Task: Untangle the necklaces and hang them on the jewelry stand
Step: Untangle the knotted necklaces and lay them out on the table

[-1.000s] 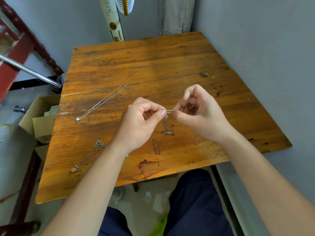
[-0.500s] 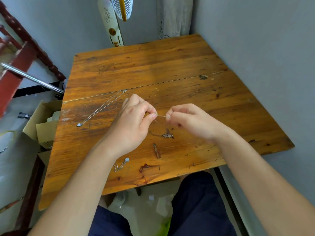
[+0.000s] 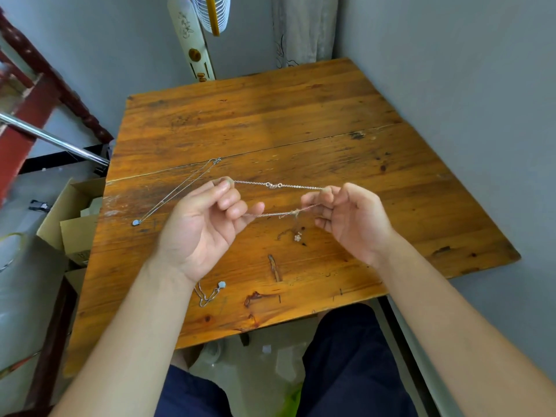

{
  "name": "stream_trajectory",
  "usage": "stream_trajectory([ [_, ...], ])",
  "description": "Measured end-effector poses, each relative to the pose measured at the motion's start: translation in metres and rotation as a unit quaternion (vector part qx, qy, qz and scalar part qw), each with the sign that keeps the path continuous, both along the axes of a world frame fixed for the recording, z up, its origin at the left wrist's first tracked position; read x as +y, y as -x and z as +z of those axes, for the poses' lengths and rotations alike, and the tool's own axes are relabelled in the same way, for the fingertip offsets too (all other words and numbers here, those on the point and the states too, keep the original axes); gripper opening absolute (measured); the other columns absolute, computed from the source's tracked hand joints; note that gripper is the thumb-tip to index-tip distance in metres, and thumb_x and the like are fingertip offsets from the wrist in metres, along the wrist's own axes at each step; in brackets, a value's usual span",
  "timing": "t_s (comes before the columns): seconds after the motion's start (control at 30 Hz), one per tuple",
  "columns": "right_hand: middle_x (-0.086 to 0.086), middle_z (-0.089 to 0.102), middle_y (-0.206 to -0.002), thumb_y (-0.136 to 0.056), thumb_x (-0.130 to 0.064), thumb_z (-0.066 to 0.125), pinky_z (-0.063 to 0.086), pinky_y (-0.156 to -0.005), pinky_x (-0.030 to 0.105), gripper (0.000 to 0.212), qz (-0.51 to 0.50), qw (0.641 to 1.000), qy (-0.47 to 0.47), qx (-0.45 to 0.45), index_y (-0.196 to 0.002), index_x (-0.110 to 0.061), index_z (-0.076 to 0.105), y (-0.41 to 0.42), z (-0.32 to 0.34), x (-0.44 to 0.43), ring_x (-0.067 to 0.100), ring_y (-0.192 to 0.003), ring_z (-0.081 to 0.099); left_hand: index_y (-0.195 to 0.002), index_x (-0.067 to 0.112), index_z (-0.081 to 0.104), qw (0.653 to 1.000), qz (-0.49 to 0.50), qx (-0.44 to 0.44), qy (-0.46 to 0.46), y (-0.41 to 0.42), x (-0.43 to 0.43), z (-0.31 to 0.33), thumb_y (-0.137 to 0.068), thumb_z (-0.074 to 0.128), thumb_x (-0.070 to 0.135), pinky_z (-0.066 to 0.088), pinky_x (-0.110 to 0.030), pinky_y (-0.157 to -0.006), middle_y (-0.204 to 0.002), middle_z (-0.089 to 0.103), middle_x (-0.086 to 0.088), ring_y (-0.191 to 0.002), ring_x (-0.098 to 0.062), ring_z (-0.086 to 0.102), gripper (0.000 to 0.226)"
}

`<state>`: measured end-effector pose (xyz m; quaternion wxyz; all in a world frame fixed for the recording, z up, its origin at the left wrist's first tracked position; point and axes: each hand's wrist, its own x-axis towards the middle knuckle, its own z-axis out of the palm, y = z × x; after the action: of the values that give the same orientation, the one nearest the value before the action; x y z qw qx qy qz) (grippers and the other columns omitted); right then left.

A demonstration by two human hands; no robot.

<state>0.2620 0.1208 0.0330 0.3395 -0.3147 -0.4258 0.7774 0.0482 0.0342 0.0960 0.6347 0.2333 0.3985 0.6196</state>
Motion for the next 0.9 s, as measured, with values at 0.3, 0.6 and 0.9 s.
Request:
stream_trajectory([
  [0.3,0.000,0.054,-0.068,-0.092,-0.018,0.039,0.049,-0.076,0.033,0.023,-0.004,0.997,0.042,0.060,-0.076,-0.018,0.056,0.004,0.000,-0.003,0.020,-0.075,0.065,-0.095,0.016,0.051,0.963,0.046,0.259,0.060,-0.003,-0.002,-0.008,-0.086,0.058,-0.013,0.020,-0.015,-0.036,-0.062,0.032,0.005,-0.045,-0.005,0.022,0.031],
  [0.6,0.000,0.068,-0.086,-0.103,-0.017,0.051,0.054,-0.086,0.033,0.020,-0.028,0.999,-0.020,0.012,-0.098,-0.019,0.070,0.008,0.003,-0.007,0.019,-0.096,0.068,-0.093,0.010,0.067,0.926,0.018,0.353,0.135,-0.010,-0.001,-0.007,-0.092,0.058,0.051,0.015,-0.020,-0.040,-0.051,0.031,0.007,-0.042,-0.008,0.022,0.042],
  [0.9,-0.004,0.071,-0.090,-0.101,-0.027,0.058,0.055,-0.078,0.030,0.017,-0.023,0.981,-0.129,-0.143,-0.101,-0.017,0.072,0.023,-0.009,-0.015,0.012,-0.089,0.068,-0.095,0.018,0.072,0.971,-0.019,0.220,0.090,-0.017,0.002,-0.008,-0.094,0.053,0.047,0.014,-0.024,-0.042,-0.082,0.064,0.000,-0.053,-0.009,0.044,0.035],
])
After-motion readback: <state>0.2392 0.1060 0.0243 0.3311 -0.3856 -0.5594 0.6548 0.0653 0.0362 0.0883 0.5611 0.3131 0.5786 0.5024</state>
